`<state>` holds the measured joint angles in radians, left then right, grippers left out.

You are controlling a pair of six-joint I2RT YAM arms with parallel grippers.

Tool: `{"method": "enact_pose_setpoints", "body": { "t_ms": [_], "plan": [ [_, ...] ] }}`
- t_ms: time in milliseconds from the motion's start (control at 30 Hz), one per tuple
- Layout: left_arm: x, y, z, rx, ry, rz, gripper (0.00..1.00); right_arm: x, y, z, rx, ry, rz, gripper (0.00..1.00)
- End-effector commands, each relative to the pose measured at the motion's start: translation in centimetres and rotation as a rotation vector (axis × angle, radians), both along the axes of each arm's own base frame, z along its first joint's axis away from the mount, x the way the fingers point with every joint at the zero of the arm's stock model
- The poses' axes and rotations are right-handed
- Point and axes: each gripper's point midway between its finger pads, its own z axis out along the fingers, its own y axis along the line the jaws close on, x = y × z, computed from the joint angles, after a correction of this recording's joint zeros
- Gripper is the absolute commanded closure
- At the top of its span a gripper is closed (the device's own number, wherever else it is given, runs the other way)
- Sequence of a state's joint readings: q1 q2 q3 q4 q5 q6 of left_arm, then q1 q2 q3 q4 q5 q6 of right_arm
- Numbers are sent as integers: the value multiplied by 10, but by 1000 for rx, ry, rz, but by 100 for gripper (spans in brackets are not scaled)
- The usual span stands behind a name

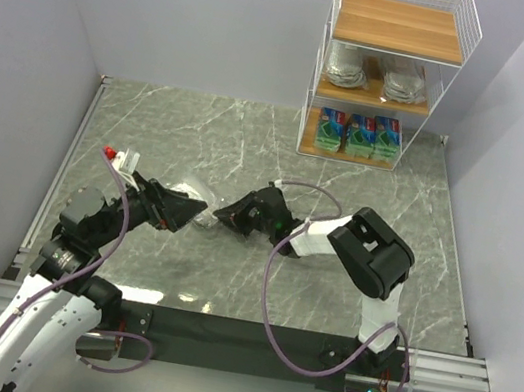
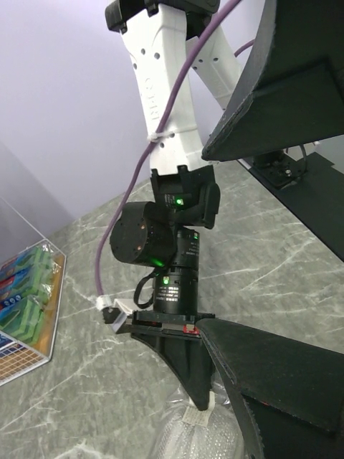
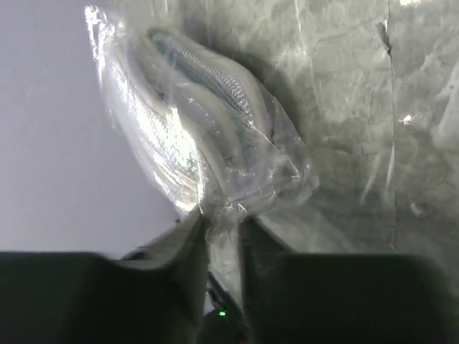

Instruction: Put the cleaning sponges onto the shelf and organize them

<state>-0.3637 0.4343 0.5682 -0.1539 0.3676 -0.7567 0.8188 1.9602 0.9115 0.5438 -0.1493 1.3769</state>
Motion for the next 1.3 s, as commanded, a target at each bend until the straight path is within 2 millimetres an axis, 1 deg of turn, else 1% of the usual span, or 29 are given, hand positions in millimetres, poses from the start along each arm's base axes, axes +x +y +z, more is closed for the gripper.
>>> {"method": "enact_pose_setpoints", "body": {
  "t_ms": [0,33,133,200,233,267,300,333,367,400,500,533,600,633,667,700,733,767,800,833,867,933,967,1033,1067,1100,1167,1200,1267],
  "plan": [
    [-1,1,3,-7,-11,9,2,-5,-8,-14,40,20,-8,95],
    [-1,2,3,-7,-11,12,2,-6,-10,-13,49,19,-7,100],
    [-2,2,4,-8,-14,12,2,-10,-22,-8,67,10,-8,100],
    [-2,2,4,-5,-11,13,2,-7,-27,6,109,-21,-12,100],
    [-1,3,3,-1,-7,16,2,-9,-29,22,141,-48,2,100],
    [-2,3,3,1,-8,16,2,-12,-36,23,145,-52,1,100],
    [-2,4,5,1,-12,21,2,-9,-43,32,158,-68,-8,100],
    [-2,4,5,4,-15,19,2,-12,-50,47,178,-97,-2,100],
    [-2,4,5,6,-15,22,2,-12,-56,54,179,-106,-6,100],
    [-2,5,7,5,-18,29,2,-7,-66,78,209,-152,-21,100],
    [-1,6,8,13,-18,35,2,-9,-89,97,210,-192,-35,100],
    [-1,7,9,14,-23,36,2,-7,-103,120,227,-248,-53,100],
    [-1,7,10,12,-27,36,2,-7,-119,131,212,-262,-68,100],
    [0,7,9,13,-25,41,2,-4,-134,155,227,-325,-92,100],
    [0,7,9,12,-25,38,2,-6,-142,157,214,-319,-101,100],
    [1,6,10,10,-25,36,2,-12,-150,180,241,-368,-96,100],
    [1,6,10,9,-24,35,2,-7,-164,192,241,-400,-124,100],
    [1,6,10,6,-26,36,2,-10,-171,197,235,-405,-131,100],
    [1,5,11,4,-28,30,2,-16,-180,218,251,-456,-140,100],
    [2,5,12,1,-31,32,2,-13,-190,237,247,-506,-159,100],
    [3,4,10,2,-26,30,2,-15,-196,242,232,-509,-168,100],
    [3,3,11,0,-29,26,2,-21,-208,283,231,-617,-180,100],
    [4,3,9,3,-23,26,2,-18,-216,287,208,-617,-205,100],
    [5,2,10,-3,-28,21,2,-15,-228,315,199,-685,-240,100],
    [4,1,10,-4,-27,18,2,-11,-234,321,200,-689,-256,100],
    [5,1,9,-4,-25,16,2,-1,-245,325,200,-695,-287,100],
    [5,1,10,-6,-25,16,2,5,-253,346,249,-729,-299,100],
    [5,1,11,-5,-28,18,2,19,-265,346,244,-724,-338,100],
    [4,1,11,-1,-26,18,2,27,-276,368,289,-755,-362,100]
  ]
}}
